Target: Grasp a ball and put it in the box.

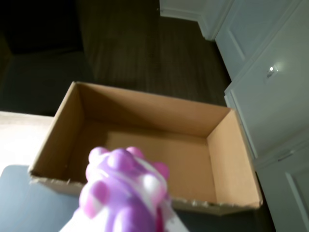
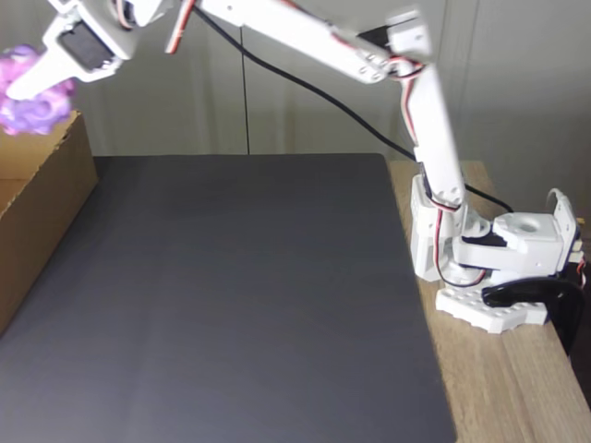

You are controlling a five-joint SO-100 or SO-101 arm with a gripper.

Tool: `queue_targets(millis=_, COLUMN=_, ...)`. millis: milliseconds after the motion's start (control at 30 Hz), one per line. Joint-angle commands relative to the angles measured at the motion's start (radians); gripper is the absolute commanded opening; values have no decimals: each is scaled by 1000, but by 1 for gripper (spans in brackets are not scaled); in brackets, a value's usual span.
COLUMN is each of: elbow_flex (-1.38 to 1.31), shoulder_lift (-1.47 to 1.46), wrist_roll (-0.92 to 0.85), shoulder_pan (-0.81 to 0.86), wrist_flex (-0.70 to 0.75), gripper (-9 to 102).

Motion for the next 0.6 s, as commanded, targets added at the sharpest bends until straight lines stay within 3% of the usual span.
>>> queue_targets(millis=0, elbow_flex=-179, shoulder_lift=-60, wrist_roll=-3, shoulder_pan=8, wrist_flex=8, gripper=11)
queue_targets(millis=200, elbow_flex=-224, shoulder_lift=-144, wrist_roll=-3, shoulder_pan=21, wrist_flex=-80, gripper=10)
queue_targets(millis=567, elbow_flex=-225, shoulder_lift=-258, wrist_roll=-12, shoulder_pan=29, wrist_flex=-396, gripper=11)
